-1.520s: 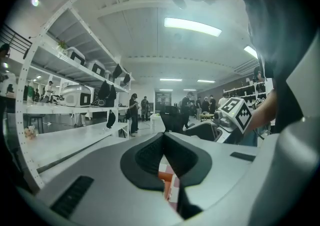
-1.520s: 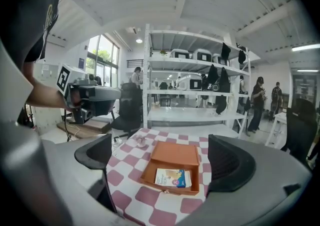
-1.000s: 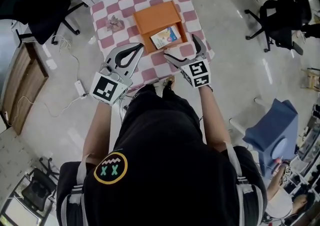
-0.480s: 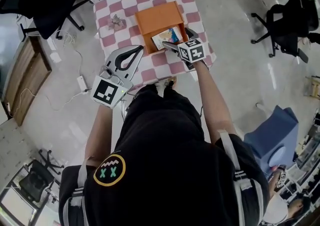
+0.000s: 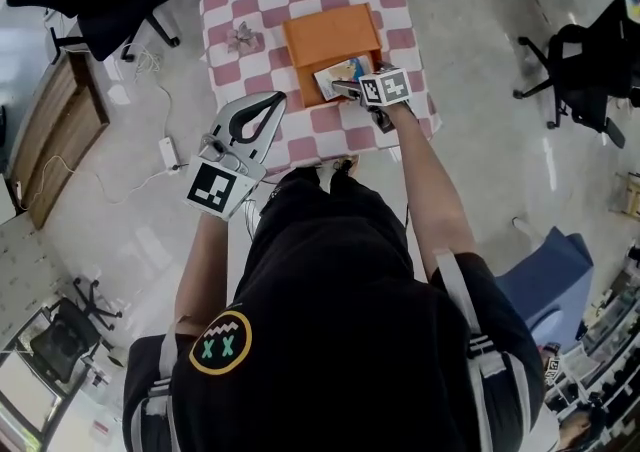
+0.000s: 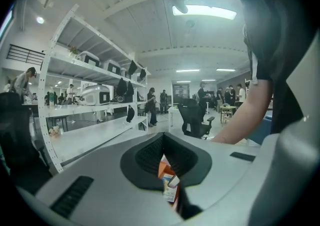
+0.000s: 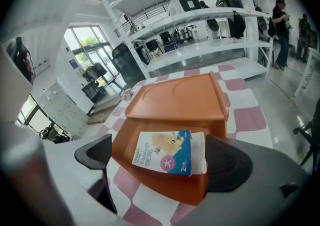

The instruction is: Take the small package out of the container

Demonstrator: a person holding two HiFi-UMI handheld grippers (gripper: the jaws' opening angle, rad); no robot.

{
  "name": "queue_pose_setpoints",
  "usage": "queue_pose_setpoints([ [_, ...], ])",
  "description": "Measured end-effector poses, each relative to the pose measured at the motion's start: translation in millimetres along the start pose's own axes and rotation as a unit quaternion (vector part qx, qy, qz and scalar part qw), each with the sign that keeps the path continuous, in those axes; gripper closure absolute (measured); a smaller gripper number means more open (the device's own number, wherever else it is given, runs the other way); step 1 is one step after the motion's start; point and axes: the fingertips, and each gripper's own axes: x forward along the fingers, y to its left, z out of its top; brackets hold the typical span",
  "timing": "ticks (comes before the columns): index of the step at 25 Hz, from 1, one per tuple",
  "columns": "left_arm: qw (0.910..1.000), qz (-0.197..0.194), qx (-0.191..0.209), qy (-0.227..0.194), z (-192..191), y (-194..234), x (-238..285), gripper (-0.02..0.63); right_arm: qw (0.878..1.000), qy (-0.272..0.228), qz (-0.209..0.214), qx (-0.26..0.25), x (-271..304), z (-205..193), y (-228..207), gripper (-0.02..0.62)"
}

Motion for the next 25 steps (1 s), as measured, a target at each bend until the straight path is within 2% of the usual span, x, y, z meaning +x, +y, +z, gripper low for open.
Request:
queue_pose_setpoints([
  [9, 0.9998, 0.018, -0.01, 0.007, -3, 3, -2, 0.589, 0.993, 0.114, 0.017, 0.007, 31, -25, -6, 0.0],
  [16, 0.9994, 0.031, -0.012, 0.013, -5, 7, -7, 0.589, 0.987, 0.157, 0.025, -0.004, 47, -25, -6, 0.003],
  [20, 0.999, 0.04, -0.016, 0.013, -5, 9, -10, 0.589, 0.98, 0.178, 0.082, 0.042, 55, -32, 6, 0.01],
  [21, 0.9989, 0.042, -0.016, 0.014, -5, 10, -11, 0.589, 0.978, 0.18, 0.092, 0.052, 56, -33, 7, 0.041],
  [23, 0.9986, 0.048, -0.017, 0.017, -6, 11, -14, 0.589, 0.976, 0.178, 0.107, 0.066, 56, -31, 7, 0.044],
  [25, 0.9983, 0.053, -0.018, 0.019, -6, 10, -17, 0.589, 0.973, 0.178, 0.123, 0.076, 54, -29, 7, 0.083],
])
